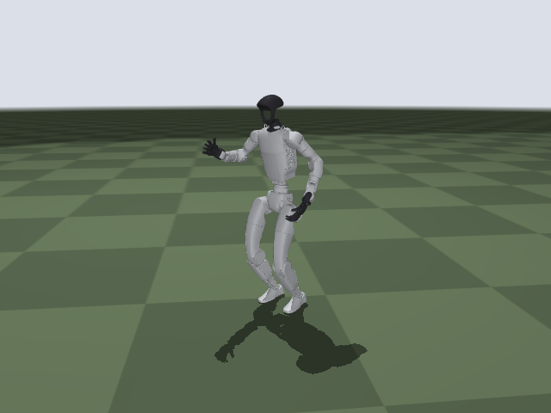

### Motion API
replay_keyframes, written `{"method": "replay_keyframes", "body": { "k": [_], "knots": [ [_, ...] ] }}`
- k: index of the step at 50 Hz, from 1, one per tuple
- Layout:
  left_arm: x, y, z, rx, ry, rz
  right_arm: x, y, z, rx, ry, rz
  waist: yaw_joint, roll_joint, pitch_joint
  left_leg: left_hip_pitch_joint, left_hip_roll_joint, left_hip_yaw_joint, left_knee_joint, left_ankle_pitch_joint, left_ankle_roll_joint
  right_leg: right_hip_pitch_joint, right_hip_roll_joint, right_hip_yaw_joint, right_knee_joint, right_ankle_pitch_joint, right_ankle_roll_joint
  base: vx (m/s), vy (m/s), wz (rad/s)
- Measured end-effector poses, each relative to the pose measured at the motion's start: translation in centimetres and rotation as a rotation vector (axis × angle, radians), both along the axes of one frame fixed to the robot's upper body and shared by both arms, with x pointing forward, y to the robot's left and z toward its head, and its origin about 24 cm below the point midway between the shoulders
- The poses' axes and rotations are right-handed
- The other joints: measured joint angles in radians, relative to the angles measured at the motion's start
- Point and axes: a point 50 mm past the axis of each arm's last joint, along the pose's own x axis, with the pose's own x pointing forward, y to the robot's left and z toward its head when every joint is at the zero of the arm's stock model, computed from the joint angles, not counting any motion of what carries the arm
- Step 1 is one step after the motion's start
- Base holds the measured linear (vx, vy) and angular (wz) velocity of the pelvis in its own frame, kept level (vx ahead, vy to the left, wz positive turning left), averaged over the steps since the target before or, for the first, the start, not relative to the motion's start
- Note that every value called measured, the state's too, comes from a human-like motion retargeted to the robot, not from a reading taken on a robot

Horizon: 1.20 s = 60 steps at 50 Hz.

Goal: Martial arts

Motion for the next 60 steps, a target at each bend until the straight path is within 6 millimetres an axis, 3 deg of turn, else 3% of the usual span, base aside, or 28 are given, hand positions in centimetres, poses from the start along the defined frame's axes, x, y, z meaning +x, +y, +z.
{"method": "replay_keyframes", "body": {
  "k": [4,9,12,15,19,24,31,35,38,45,50,55,60],
  "knots": [
    [4.9,-0.2,3.4,0.010,-0.226,-0.030,0.0,-0.4,-3.3,0.116,0.105,-0.018,-0.027,-0.011,-0.006,-0.004,-0.030,-0.001,-0.017,0.007,0.000,-0.037,-0.046,-0.035,0.080,0.019,0.003,-0.06,0.06,0.42],
    [11.0,0.4,10.1,0.125,-0.558,-0.038,-0.5,-1.7,-9.3,0.187,0.317,-0.122,-0.052,-0.009,-0.021,-0.031,-0.053,-0.021,0.001,0.026,-0.011,-0.077,-0.080,-0.056,0.171,0.065,0.021,-0.10,0.05,0.54],
    [13.3,1.1,13.8,0.236,-0.710,-0.009,-1.2,-2.3,-12.6,0.185,0.439,-0.190,-0.063,-0.005,-0.029,-0.044,-0.062,-0.036,0.007,0.040,-0.017,-0.084,-0.088,-0.055,0.201,0.076,0.025,-0.11,0.03,0.45],
    [14.5,1.6,15.7,0.333,-0.776,0.019,-1.8,-2.6,-15.1,0.166,0.540,-0.232,-0.070,-0.004,-0.038,-0.047,-0.072,-0.050,-0.008,0.066,-0.025,-0.073,-0.088,-0.050,0.205,0.080,0.025,-0.10,0.01,0.31],
    [14.3,2.3,14.6,0.412,-0.708,0.027,-2.3,-2.4,-17.0,0.134,0.626,-0.229,-0.069,-0.010,-0.051,-0.036,-0.087,-0.062,-0.062,0.126,-0.034,-0.035,-0.080,-0.038,0.181,0.110,0.040,-0.11,-0.01,0.15],
    [11.8,2.7,9.7,0.460,-0.476,-0.041,-2.1,-1.4,-16.9,0.049,0.648,-0.138,-0.046,-0.028,-0.057,-0.029,-0.096,-0.063,-0.118,0.199,-0.040,0.012,-0.066,-0.021,0.145,0.137,0.060,-0.13,-0.04,-0.05],
    [7.0,2.4,3.3,0.463,-0.145,-0.217,-1.0,1.4,-13.6,-0.143,0.553,0.069,0.002,-0.046,-0.044,-0.087,-0.078,-0.056,-0.097,0.219,-0.042,0.034,-0.034,-0.014,0.079,0.066,0.033,-0.19,-0.06,-0.15],
    [5.0,1.9,1.1,0.429,-0.031,-0.285,-0.6,3.0,-11.0,-0.207,0.459,0.152,0.027,-0.037,-0.030,-0.151,-0.052,-0.060,-0.058,0.227,-0.069,0.012,-0.020,-0.040,0.037,0.027,0.001,-0.26,-0.06,-0.07],
    [4.1,1.3,0.2,0.392,0.010,-0.308,-0.6,3.4,-10.3,-0.206,0.435,0.176,0.037,-0.028,-0.025,-0.191,-0.026,-0.054,-0.021,0.183,-0.076,-0.024,-0.016,-0.061,0.018,0.028,-0.007,-0.29,-0.04,0.04],
    [3.7,0.4,0.1,0.348,0.004,-0.344,-1.0,2.6,-11.9,-0.130,0.516,0.146,0.025,0.022,-0.039,-0.183,0.086,-0.008,0.216,0.069,-0.062,-0.118,0.011,-0.095,-0.021,0.074,-0.017,-0.31,-0.01,0.08],
    [4.9,0.1,1.3,0.346,-0.078,-0.355,-1.7,1.1,-13.8,-0.046,0.593,0.073,-0.004,0.069,-0.053,-0.049,0.119,-0.037,0.324,0.089,-0.067,-0.180,0.040,-0.101,-0.053,0.138,-0.023,-0.35,0.03,0.04],
    [6.9,-0.4,3.3,0.341,-0.197,-0.348,-2.9,-1.2,-16.6,0.011,0.701,-0.065,-0.065,0.089,-0.045,0.131,0.048,-0.078,0.144,0.106,-0.079,-0.249,0.027,-0.090,-0.041,0.234,-0.006,-0.43,0.09,0.17],
    [10.2,-1.0,6.1,0.389,-0.344,-0.374,-4.3,-3.7,-20.4,0.013,0.853,-0.232,-0.144,0.047,-0.003,0.272,-0.070,-0.067,-0.168,0.012,-0.020,-0.339,-0.045,-0.031,0.026,0.366,0.053,-0.50,0.17,0.42]
  ]
}}
